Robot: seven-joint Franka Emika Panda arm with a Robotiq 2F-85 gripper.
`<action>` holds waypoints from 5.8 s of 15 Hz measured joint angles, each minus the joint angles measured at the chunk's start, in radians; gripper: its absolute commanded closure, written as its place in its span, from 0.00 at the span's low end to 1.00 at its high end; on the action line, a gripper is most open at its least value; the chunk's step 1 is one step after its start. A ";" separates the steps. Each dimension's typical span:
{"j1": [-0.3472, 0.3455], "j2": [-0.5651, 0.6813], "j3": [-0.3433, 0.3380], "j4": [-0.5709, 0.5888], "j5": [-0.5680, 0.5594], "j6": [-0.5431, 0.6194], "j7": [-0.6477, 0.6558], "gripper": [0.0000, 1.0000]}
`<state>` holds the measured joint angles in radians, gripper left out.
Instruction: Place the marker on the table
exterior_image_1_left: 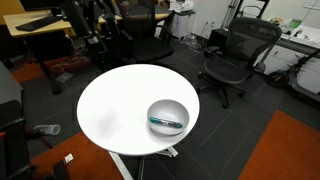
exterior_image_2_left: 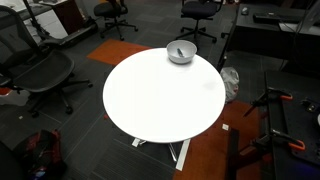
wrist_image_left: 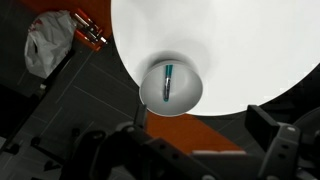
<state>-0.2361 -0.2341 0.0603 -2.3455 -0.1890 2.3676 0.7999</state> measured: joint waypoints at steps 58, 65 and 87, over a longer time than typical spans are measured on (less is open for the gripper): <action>0.044 0.887 -0.251 0.592 0.314 0.069 -0.290 0.00; 0.018 0.991 -0.250 0.701 0.349 0.068 -0.313 0.00; 0.000 1.118 -0.234 0.825 0.377 0.042 -0.344 0.99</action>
<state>-0.2361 0.8842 -0.1742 -1.5201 0.1876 2.4091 0.4558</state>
